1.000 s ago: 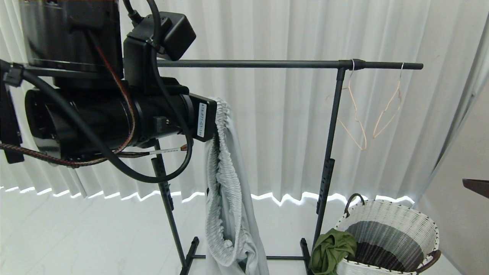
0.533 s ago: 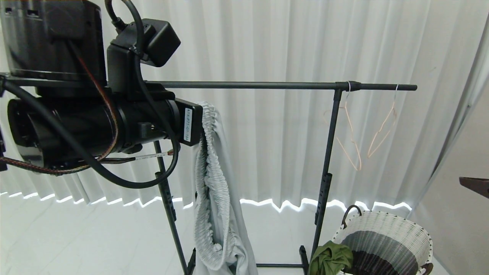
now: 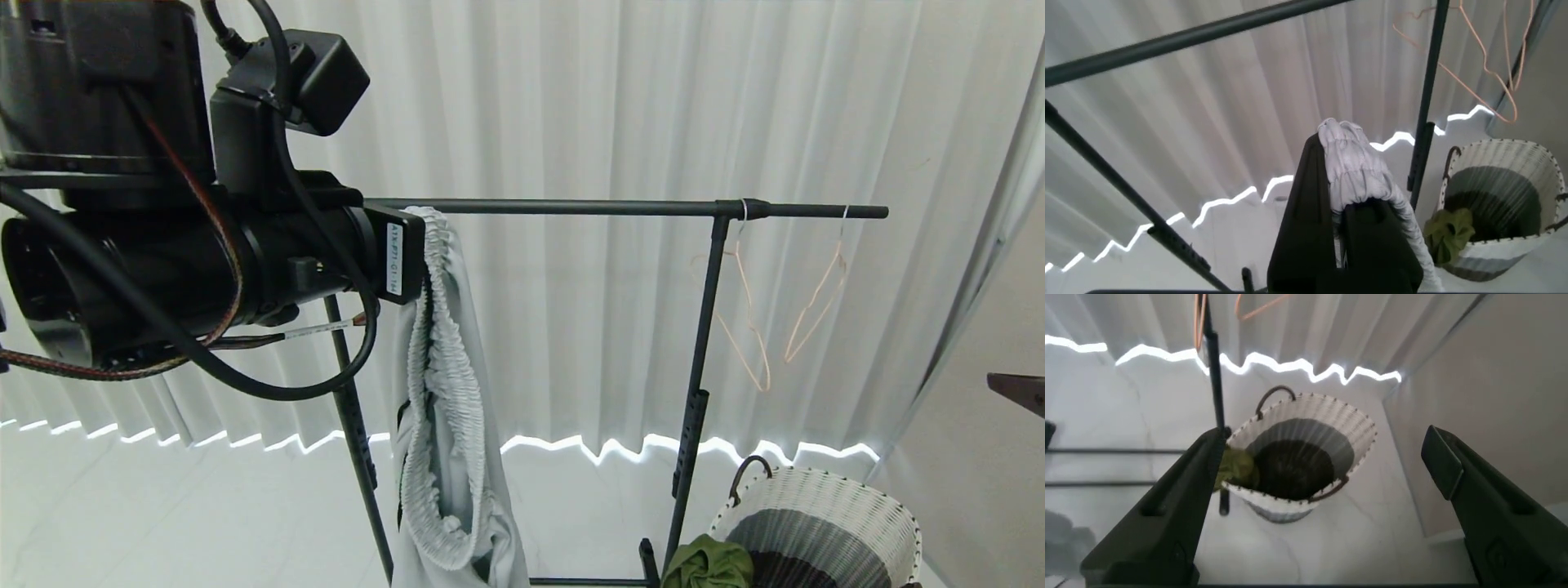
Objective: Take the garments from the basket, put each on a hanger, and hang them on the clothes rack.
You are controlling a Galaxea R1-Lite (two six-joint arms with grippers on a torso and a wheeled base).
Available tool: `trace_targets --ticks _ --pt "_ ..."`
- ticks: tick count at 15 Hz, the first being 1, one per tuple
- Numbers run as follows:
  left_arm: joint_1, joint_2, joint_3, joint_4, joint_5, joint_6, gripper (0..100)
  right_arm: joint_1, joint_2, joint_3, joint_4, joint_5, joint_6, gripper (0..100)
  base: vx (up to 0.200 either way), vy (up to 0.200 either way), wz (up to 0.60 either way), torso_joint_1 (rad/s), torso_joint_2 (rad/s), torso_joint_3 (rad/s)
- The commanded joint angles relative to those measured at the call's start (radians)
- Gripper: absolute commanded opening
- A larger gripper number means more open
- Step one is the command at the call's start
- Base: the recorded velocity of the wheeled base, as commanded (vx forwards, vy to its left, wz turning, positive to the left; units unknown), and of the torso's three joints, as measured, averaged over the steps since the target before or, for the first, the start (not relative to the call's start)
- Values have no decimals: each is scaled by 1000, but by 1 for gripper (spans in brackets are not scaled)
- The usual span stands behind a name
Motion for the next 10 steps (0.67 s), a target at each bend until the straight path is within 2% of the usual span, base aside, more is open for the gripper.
trace_targets --ticks 1,10 --pt "-5 2 1 1 1 -1 0 -5 5 3 0 0 -1 100 200 0 0 2 -7 2" --pt "-26 13 3 1 2 -1 0 -24 54 15 -2 0 2 100 200 0 0 8 1 1"
